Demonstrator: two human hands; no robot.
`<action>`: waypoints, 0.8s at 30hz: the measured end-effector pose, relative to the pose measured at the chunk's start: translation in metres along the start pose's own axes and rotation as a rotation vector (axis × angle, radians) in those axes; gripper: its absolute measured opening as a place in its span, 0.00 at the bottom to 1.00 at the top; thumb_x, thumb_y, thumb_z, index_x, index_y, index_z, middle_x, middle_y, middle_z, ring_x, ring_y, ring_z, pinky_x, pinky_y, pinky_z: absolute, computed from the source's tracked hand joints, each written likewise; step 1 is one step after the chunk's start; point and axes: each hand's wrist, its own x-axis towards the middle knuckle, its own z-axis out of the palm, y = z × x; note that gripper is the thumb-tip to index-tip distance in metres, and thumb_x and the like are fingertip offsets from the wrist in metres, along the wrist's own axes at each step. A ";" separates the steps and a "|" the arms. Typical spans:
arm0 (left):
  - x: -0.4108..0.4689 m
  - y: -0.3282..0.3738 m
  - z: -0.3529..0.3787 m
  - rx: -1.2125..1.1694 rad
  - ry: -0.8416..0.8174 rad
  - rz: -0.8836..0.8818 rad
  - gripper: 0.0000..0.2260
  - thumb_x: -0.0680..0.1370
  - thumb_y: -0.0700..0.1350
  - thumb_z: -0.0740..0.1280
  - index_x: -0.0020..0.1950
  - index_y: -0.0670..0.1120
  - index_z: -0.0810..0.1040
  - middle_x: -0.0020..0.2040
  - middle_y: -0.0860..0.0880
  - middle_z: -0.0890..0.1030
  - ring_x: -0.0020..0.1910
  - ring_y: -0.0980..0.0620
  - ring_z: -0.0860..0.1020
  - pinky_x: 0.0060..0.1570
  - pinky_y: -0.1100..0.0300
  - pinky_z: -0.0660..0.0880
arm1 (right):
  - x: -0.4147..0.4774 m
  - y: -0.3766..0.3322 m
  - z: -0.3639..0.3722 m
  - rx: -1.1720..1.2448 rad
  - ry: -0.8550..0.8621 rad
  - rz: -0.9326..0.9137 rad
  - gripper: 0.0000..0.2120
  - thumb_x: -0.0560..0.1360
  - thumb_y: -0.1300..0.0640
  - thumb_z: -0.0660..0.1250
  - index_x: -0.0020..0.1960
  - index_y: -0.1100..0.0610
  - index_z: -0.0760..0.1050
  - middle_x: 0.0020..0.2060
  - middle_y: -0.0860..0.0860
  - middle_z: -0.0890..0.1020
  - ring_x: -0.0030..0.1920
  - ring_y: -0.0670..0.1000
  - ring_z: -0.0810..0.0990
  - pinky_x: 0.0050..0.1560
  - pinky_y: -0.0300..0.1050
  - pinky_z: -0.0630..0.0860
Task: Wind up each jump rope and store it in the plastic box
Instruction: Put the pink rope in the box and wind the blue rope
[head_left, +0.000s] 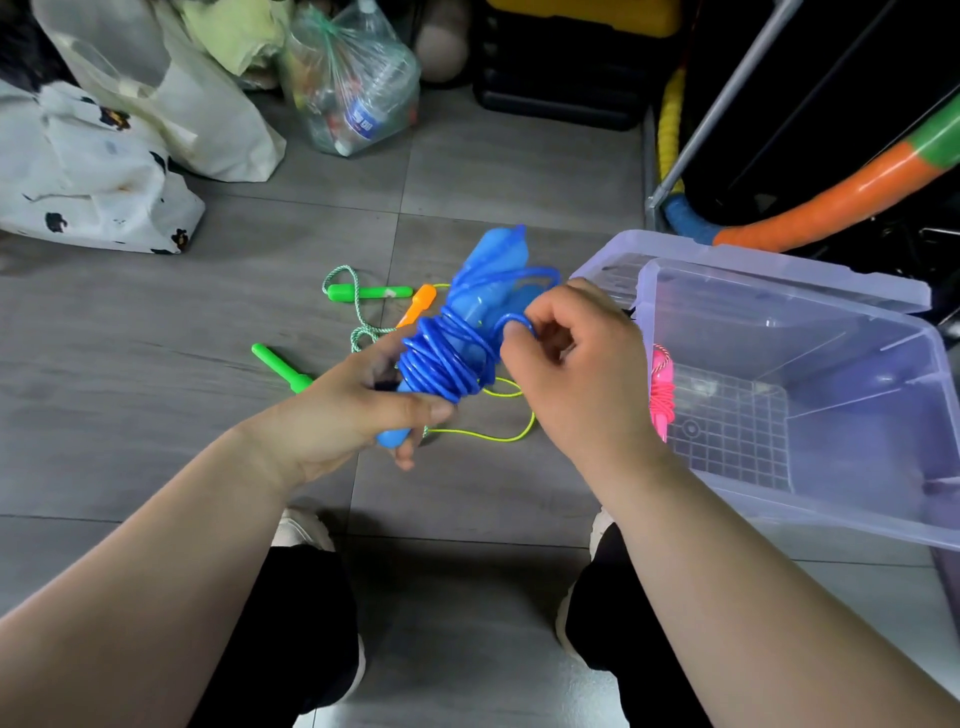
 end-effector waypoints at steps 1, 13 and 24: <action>0.000 0.001 -0.001 -0.036 0.004 0.017 0.22 0.52 0.46 0.72 0.44 0.49 0.72 0.29 0.52 0.79 0.18 0.56 0.70 0.22 0.65 0.70 | 0.000 -0.001 0.000 0.038 0.054 0.024 0.09 0.65 0.51 0.60 0.29 0.53 0.65 0.26 0.40 0.65 0.30 0.46 0.68 0.31 0.35 0.63; -0.002 0.005 -0.005 -0.035 -0.003 0.054 0.18 0.54 0.46 0.70 0.43 0.56 0.78 0.29 0.52 0.78 0.21 0.54 0.70 0.25 0.64 0.73 | 0.005 -0.001 -0.009 0.145 -0.030 0.458 0.04 0.69 0.57 0.62 0.35 0.54 0.71 0.28 0.49 0.75 0.26 0.49 0.74 0.30 0.39 0.70; 0.000 0.004 -0.001 -0.080 -0.039 0.036 0.26 0.47 0.47 0.78 0.44 0.53 0.77 0.30 0.52 0.79 0.20 0.55 0.70 0.22 0.65 0.70 | 0.004 0.003 -0.007 0.025 -0.102 0.274 0.11 0.67 0.60 0.52 0.36 0.61 0.73 0.33 0.62 0.79 0.31 0.63 0.78 0.34 0.52 0.74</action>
